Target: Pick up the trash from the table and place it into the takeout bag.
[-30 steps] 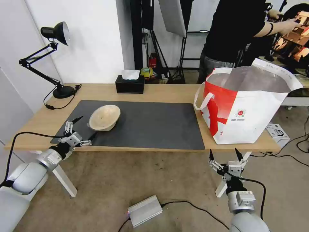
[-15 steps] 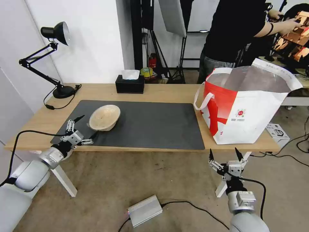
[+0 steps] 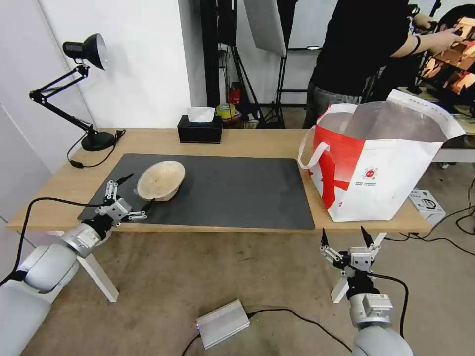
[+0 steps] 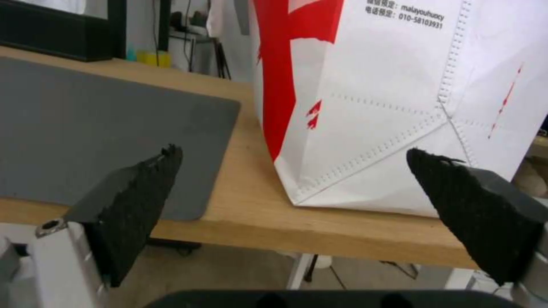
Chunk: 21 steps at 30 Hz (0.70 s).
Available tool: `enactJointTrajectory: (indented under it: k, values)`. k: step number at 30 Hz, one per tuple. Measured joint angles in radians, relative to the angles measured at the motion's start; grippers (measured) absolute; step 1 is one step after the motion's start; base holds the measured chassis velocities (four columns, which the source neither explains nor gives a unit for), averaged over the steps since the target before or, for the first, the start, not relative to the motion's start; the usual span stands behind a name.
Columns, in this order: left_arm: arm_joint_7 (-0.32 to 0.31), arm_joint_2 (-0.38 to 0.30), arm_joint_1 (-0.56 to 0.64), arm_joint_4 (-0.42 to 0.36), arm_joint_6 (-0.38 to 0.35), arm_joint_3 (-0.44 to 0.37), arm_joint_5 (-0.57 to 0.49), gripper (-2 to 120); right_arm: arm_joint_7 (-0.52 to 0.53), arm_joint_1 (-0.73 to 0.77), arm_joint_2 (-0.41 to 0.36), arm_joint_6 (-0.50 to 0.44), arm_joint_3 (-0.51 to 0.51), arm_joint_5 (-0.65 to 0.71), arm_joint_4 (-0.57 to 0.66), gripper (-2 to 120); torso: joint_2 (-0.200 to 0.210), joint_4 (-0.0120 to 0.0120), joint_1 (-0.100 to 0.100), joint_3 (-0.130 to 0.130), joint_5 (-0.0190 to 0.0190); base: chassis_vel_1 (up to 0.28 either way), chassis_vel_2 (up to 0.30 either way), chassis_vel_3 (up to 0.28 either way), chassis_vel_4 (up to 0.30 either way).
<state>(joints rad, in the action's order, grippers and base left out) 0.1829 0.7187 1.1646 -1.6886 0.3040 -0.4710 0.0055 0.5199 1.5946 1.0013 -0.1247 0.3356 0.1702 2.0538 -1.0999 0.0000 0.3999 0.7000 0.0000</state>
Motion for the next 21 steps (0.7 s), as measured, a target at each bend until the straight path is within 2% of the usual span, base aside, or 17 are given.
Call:
enactJointTrajectory:
  k: [21]
  values:
    - [0.002, 0.027, -0.087, 0.065, 0.002, 0.11, -0.003, 100, 0.0, -0.011, 0.022, 0.006, -0.001, -0.004, -0.001, 100, 0.0, 0.0001, 0.0, 0.0, 0.0, 0.0, 0.0, 0.0, 0.0]
